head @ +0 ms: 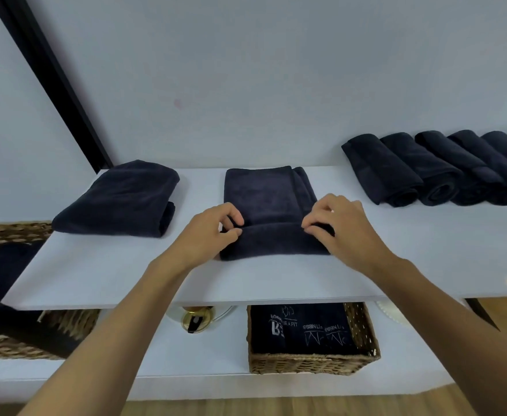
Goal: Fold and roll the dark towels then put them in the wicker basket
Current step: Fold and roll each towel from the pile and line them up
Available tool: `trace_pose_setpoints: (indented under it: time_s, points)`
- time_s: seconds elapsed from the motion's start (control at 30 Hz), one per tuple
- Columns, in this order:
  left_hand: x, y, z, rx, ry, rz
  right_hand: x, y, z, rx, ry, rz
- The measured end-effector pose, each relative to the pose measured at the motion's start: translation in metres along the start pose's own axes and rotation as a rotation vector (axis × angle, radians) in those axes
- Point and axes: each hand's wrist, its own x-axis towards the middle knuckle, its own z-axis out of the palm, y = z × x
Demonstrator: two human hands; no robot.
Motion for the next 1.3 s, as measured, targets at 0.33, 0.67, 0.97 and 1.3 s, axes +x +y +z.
trace_pose_setpoints:
  time_s: [0.33,0.67,0.97,1.3]
  points:
    - [-0.029,-0.020,0.020,0.552,0.226,0.475,-0.009,-0.001,0.003,-0.174,-0.123,-0.142]
    - [-0.009,-0.003,-0.005,-0.063,0.071,0.011,0.007,0.002,-0.022,0.519,-0.372,0.316]
    - [0.008,-0.001,0.003,0.107,0.282,0.038,-0.011,0.008,0.003,-0.169,-0.116,-0.113]
    - [0.006,-0.001,-0.008,0.143,0.092,0.163,0.019,0.012,-0.025,0.501,-0.316,0.295]
